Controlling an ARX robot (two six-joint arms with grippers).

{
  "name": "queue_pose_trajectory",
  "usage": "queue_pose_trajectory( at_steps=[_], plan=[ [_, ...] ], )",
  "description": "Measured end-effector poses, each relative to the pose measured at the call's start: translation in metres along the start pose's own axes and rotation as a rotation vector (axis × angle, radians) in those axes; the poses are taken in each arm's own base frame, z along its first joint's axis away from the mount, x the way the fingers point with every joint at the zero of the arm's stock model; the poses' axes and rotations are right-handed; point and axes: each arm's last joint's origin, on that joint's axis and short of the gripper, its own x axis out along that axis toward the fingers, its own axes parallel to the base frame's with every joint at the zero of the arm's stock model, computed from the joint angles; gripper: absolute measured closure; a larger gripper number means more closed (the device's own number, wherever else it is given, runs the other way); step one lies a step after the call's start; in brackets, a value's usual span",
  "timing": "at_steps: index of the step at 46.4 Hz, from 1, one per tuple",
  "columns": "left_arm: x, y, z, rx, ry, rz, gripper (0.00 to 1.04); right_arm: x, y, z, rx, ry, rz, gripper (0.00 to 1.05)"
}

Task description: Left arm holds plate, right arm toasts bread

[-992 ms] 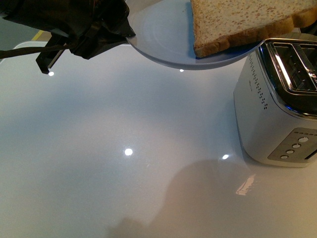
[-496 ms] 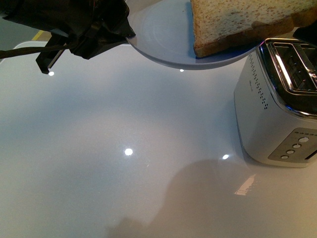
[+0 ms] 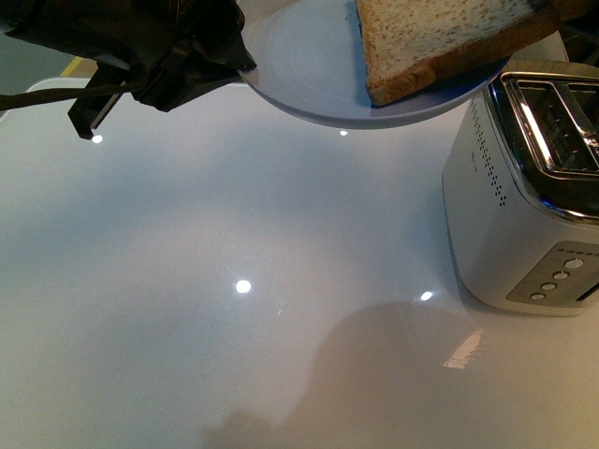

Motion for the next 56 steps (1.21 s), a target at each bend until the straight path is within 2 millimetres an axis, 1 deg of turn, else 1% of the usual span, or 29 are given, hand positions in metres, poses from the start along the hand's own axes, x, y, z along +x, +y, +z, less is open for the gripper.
queue_pose_trajectory(
  at_steps=[4, 7, 9, 19, 24, 29, 33, 38, 48, 56],
  plan=[
    [0.000, 0.000, 0.000, 0.000, 0.000, 0.000, 1.02, -0.008, 0.003, 0.007, 0.002, -0.029, 0.016, 0.90],
    [0.000, 0.000, 0.000, 0.000, 0.000, 0.000, 1.02, -0.014, 0.005, 0.012, 0.003, -0.052, 0.029, 0.99],
    [0.000, 0.000, 0.000, 0.000, 0.000, 0.000, 1.02, -0.019, 0.006, 0.017, 0.004, -0.071, 0.036, 1.02],
    [0.000, 0.000, 0.000, -0.001, 0.000, -0.001, 1.02, -0.044, 0.009, 0.046, -0.035, -0.218, 0.010, 1.02],
    [0.000, 0.000, 0.000, -0.001, 0.000, 0.000, 1.02, -0.056, 0.005, 0.061, -0.091, -0.312, -0.053, 1.02],
    [0.000, 0.000, 0.000, -0.003, 0.000, 0.000, 1.02, -0.060, -0.002, 0.071, -0.184, -0.393, -0.149, 1.02],
    [0.000, 0.000, 0.000, -0.004, 0.000, -0.001, 1.02, -0.057, -0.009, 0.072, -0.303, -0.426, -0.242, 1.02],
    [0.000, 0.000, 0.000, -0.004, 0.000, -0.001, 1.02, -0.045, -0.020, 0.061, -0.428, -0.398, -0.311, 1.02],
    [0.000, 0.000, 0.000, -0.006, 0.000, -0.001, 1.02, -0.021, -0.038, 0.040, -0.516, -0.293, -0.364, 1.02],
    [0.000, 0.000, 0.000, -0.006, 0.000, -0.001, 1.02, -0.007, -0.045, 0.034, -0.553, -0.270, -0.386, 1.02]
  ],
)
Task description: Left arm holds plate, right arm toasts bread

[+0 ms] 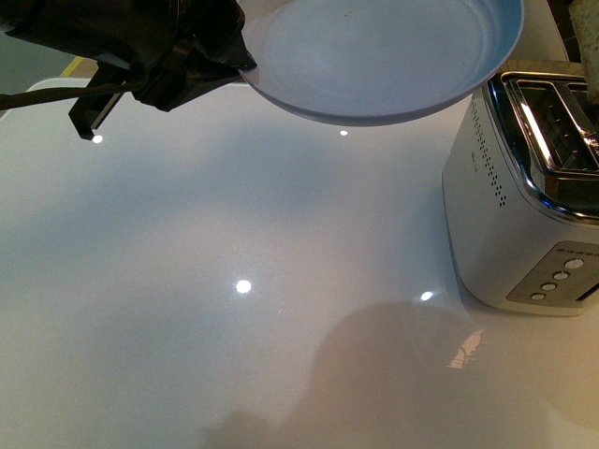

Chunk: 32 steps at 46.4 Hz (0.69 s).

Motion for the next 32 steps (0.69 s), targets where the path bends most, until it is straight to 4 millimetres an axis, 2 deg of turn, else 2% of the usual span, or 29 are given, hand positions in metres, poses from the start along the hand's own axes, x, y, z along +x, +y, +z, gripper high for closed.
queue_pose_trajectory(
  at_steps=[32],
  plan=[
    [0.000, 0.000, 0.000, 0.000, 0.000, 0.000, 1.02, 0.022, 0.008, -0.031, -0.030, 0.101, 0.019, 1.02]
  ],
)
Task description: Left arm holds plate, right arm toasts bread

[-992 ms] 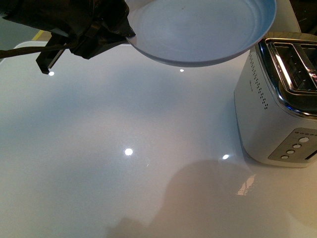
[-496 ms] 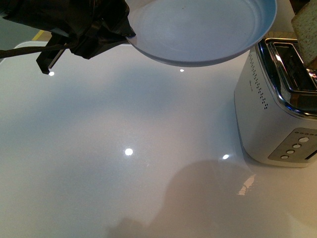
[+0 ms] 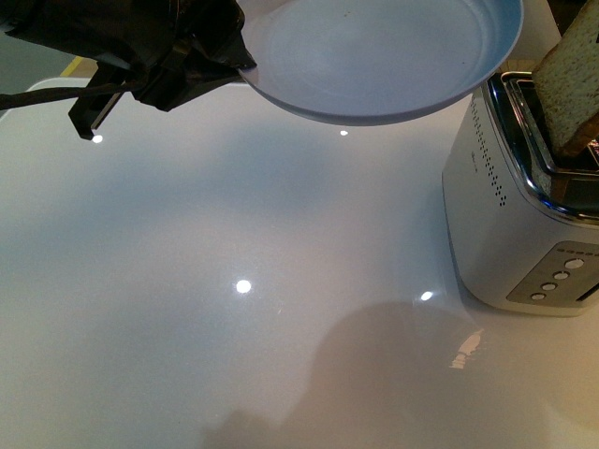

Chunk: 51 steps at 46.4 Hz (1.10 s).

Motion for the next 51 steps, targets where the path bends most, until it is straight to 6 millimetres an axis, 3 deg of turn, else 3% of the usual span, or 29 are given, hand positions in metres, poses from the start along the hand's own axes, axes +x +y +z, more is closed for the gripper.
queue_pose_trajectory(
  at_steps=[18, 25, 33, 44, 51],
  plan=[
    [0.000, 0.000, 0.000, 0.000, 0.000, 0.000, 1.02, 0.015, 0.006, -0.021, -0.017, 0.060, 0.000, 1.01],
    [0.000, 0.000, 0.000, 0.000, 0.000, 0.000, 1.02, 0.022, 0.009, -0.036, -0.010, 0.102, 0.014, 0.81],
    [0.000, 0.000, 0.000, 0.000, 0.000, 0.000, 1.02, 0.027, 0.011, -0.057, 0.004, 0.175, 0.038, 0.78],
    [0.000, 0.000, 0.000, 0.000, 0.000, 0.000, 1.02, 0.018, 0.003, -0.056, 0.016, 0.165, 0.060, 0.40],
    [0.000, 0.000, 0.000, 0.000, 0.000, 0.000, 1.02, -0.012, -0.015, -0.039, 0.022, 0.107, 0.099, 0.15]
  ],
)
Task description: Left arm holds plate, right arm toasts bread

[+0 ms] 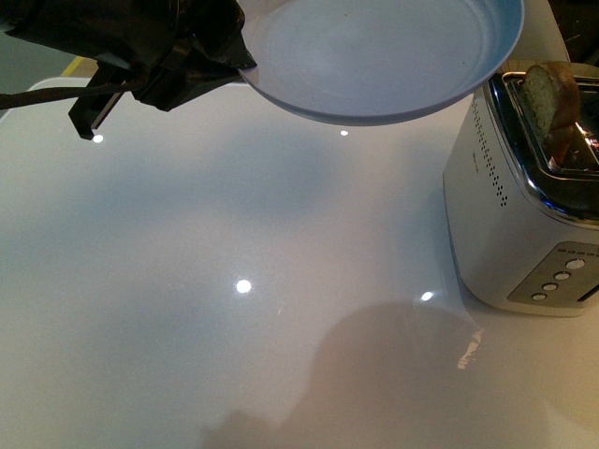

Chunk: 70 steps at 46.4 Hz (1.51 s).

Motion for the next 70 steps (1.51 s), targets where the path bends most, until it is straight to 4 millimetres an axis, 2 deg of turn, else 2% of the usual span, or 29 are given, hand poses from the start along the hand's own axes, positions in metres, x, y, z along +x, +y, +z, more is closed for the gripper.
queue_pose_trajectory(
  at_steps=[3, 10, 15, 19, 24, 27, 29, 46, 60, 70],
  plan=[
    [0.000, 0.000, 0.000, 0.000, 0.000, 0.000, 1.02, -0.015, -0.007, 0.005, 0.004, -0.019, 0.016, 0.08],
    [0.000, 0.000, 0.000, 0.000, 0.000, -0.001, 1.02, -0.066, -0.027, 0.010, -0.021, -0.064, 0.014, 0.09],
    [0.000, 0.000, 0.000, 0.000, -0.001, 0.000, 1.02, -0.087, -0.031, 0.008, -0.049, -0.092, 0.000, 0.09],
    [0.000, 0.000, 0.000, 0.000, 0.000, -0.002, 1.02, -0.090, -0.031, 0.010, -0.048, -0.130, 0.002, 0.10],
    [0.000, -0.001, 0.000, 0.001, 0.000, -0.003, 1.02, -0.092, -0.023, -0.003, -0.008, -0.328, 0.003, 0.27],
    [0.000, -0.001, 0.001, 0.000, -0.002, -0.002, 1.02, -0.100, -0.021, -0.008, 0.008, -0.413, 0.015, 0.41],
    [0.000, -0.001, 0.001, 0.000, -0.002, -0.002, 1.02, -0.105, -0.021, -0.010, 0.017, -0.434, 0.012, 0.50],
    [0.000, -0.001, 0.001, 0.000, -0.001, -0.003, 1.02, -0.121, -0.021, -0.032, 0.022, -0.429, 0.014, 1.03],
    [0.000, -0.001, 0.001, 0.000, -0.002, -0.003, 1.02, -0.131, -0.021, -0.047, 0.026, -0.445, 0.015, 1.03],
    [0.000, -0.001, 0.001, 0.000, -0.002, -0.004, 1.02, -0.140, -0.021, -0.049, 0.028, -0.455, 0.017, 1.03]
  ],
)
